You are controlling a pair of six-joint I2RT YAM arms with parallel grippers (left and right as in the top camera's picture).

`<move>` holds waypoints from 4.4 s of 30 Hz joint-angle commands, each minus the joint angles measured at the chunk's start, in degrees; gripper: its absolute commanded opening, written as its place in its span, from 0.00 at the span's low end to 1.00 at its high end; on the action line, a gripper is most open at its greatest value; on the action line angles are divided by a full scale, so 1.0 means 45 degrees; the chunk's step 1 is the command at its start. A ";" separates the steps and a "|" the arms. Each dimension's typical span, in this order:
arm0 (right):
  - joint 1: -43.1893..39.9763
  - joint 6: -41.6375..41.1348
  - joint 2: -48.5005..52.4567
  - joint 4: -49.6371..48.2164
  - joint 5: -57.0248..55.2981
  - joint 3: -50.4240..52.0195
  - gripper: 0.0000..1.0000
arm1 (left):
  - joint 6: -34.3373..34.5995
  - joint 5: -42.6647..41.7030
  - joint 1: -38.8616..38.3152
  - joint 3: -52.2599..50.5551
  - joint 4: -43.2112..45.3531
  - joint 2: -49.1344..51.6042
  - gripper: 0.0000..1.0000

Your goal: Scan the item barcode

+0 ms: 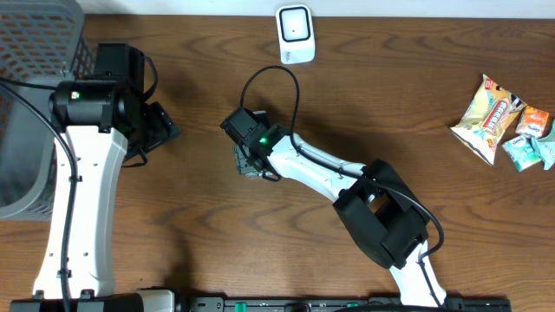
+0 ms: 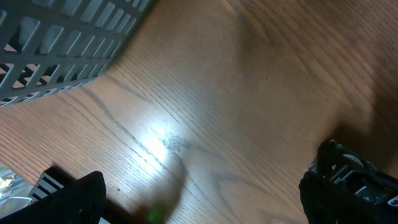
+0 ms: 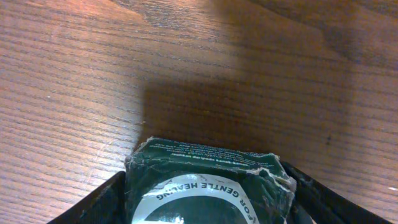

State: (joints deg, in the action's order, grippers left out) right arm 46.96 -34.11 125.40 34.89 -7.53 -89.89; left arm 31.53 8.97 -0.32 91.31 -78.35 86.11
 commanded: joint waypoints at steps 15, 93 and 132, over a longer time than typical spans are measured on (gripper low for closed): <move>-0.1564 0.0112 -0.0903 0.0481 0.4663 0.0146 0.44 | 0.0063 0.0117 0.0044 0.0000 -0.0058 0.0000 0.98; -0.3293 -0.2103 -0.1719 0.3497 -0.1865 0.0146 0.66 | 0.0063 0.0117 0.0044 0.0000 -0.0058 0.0000 0.98; -0.6416 0.5600 -0.6329 0.5858 0.0233 0.0146 0.99 | 0.0068 0.0117 0.0044 -0.0005 -0.0058 0.0000 0.98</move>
State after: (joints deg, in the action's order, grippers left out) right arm 18.24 -9.78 96.90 61.08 -6.83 -89.27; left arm 31.51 8.97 -0.32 91.31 -78.37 86.11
